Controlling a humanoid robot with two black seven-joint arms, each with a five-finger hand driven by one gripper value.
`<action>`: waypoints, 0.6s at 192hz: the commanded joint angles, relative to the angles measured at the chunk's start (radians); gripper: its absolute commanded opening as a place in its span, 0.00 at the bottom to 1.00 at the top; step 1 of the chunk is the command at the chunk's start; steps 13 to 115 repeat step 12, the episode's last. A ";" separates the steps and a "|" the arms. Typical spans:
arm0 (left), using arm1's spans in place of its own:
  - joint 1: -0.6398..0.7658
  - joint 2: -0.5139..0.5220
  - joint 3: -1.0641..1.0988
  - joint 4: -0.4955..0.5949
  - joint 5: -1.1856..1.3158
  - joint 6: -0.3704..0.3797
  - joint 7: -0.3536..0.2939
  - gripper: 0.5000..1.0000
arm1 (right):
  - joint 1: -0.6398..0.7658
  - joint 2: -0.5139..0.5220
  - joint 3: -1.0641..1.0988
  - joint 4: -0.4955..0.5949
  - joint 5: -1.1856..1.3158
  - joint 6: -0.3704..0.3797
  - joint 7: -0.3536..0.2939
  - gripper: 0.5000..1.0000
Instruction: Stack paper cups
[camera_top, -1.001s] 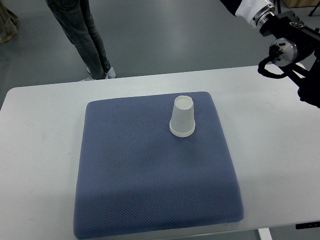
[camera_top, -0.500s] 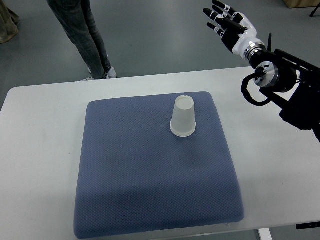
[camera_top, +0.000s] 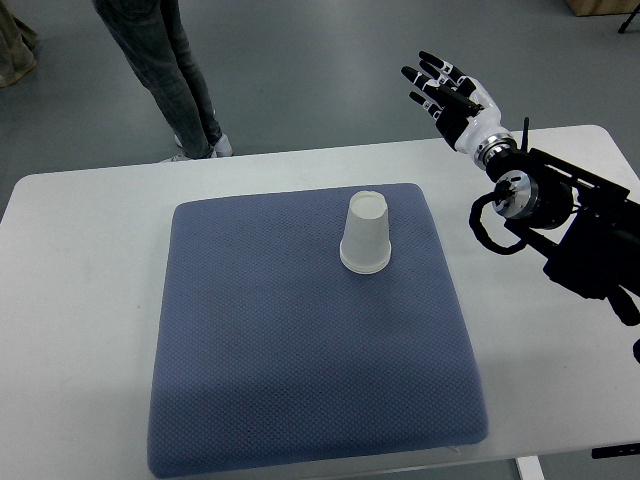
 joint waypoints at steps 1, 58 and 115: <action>0.000 0.000 0.000 0.000 0.000 0.000 0.000 1.00 | -0.016 0.015 -0.001 0.000 0.001 -0.004 0.011 0.81; 0.000 0.000 0.000 0.000 0.000 0.000 0.000 1.00 | -0.025 0.025 0.001 0.000 0.001 -0.005 0.012 0.81; 0.000 0.000 0.000 0.000 0.000 0.000 0.000 1.00 | -0.025 0.025 0.001 0.000 0.001 -0.005 0.012 0.81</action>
